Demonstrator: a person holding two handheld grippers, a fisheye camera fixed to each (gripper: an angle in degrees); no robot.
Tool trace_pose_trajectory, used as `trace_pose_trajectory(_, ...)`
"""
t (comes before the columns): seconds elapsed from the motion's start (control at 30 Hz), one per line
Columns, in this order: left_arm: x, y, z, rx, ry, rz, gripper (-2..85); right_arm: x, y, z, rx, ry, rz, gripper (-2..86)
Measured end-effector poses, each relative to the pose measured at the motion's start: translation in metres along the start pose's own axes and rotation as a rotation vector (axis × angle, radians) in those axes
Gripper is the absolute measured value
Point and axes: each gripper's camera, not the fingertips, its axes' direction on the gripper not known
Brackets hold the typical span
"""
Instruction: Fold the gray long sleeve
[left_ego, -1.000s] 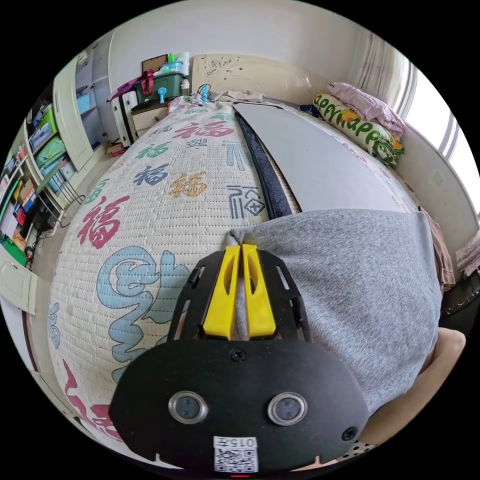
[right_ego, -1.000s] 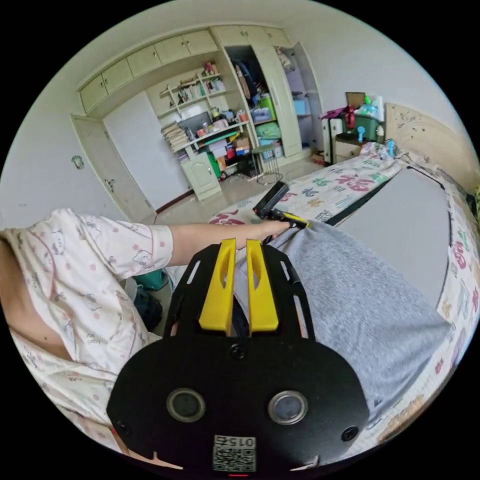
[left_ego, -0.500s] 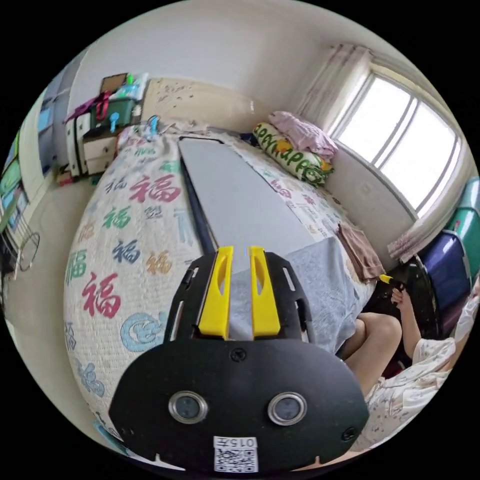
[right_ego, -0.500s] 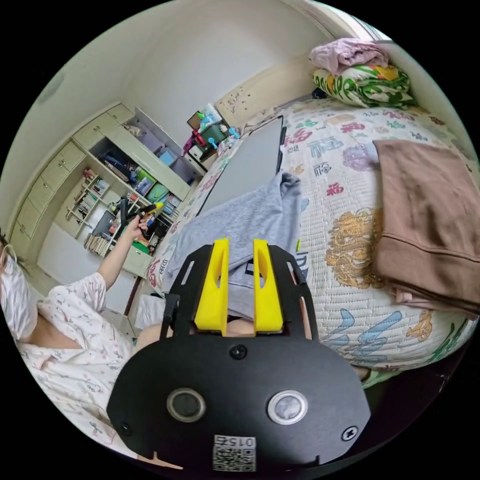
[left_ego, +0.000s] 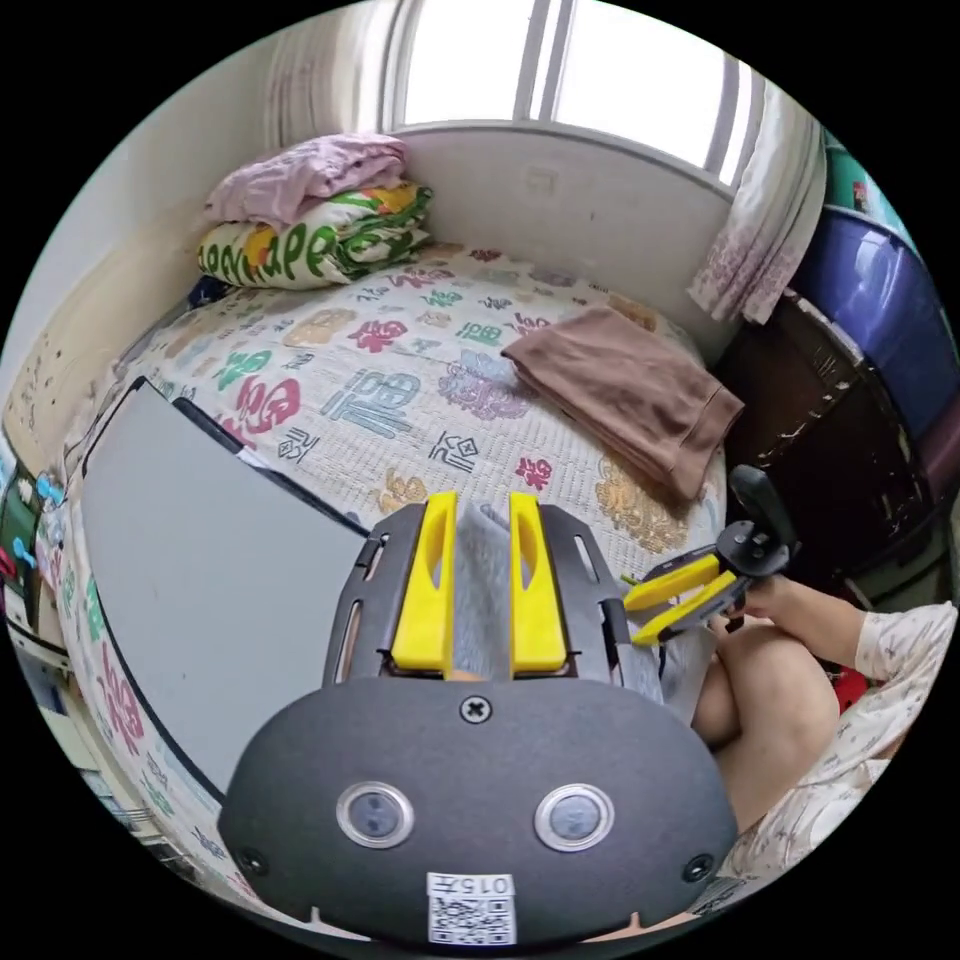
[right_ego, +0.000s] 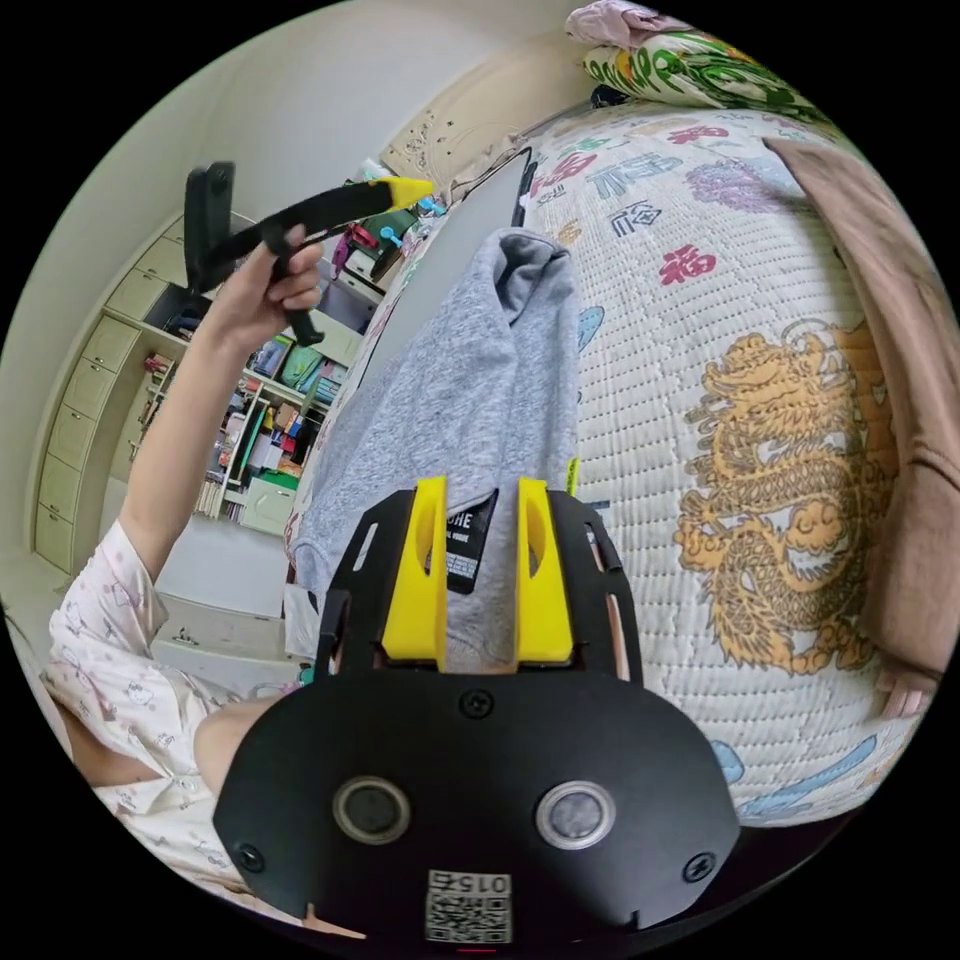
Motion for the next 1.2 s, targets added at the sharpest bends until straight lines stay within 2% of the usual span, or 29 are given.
trace_pose_trajectory(0.03, -0.001, -0.014, 0.041, -0.105, -0.015, -0.014, 8.8, -0.010, 0.000, 0.000, -0.015, -0.022, 0.001, 9.7)
trace_pose_trajectory(0.13, -0.011, -0.023, 0.128, -0.263, -0.012, -0.045, 9.3, -0.033, 0.002, -0.009, -0.024, -0.068, -0.001, 8.0)
trace_pose_trajectory(0.37, -0.029, -0.012, 0.217, -0.328, -0.091, -0.052, 3.4, -0.085, 0.027, -0.052, 0.029, -0.137, -0.086, 1.8)
trace_pose_trajectory(0.5, -0.027, -0.005, 0.257, -0.336, -0.163, -0.007, 2.1, -0.126, 0.043, -0.068, 0.024, -0.056, -0.165, 1.2)
trace_pose_trajectory(0.6, -0.029, 0.009, 0.295, -0.355, -0.174, 0.006, 2.2, -0.151, 0.039, -0.055, -0.093, 0.064, -0.208, 1.9)
trace_pose_trajectory(0.77, -0.045, 0.021, 0.322, -0.352, -0.169, 0.012, 4.5, -0.152, 0.068, -0.082, -0.074, 0.136, -0.178, 5.2)
trace_pose_trajectory(0.93, -0.062, 0.033, 0.338, -0.370, -0.121, 0.035, 6.3, -0.117, 0.138, -0.112, -0.089, 0.079, -0.063, 10.9)
trace_pose_trajectory(1.2, -0.078, 0.053, 0.341, -0.366, -0.100, 0.040, 7.8, -0.104, 0.168, -0.082, -0.174, -0.012, -0.142, 8.8)
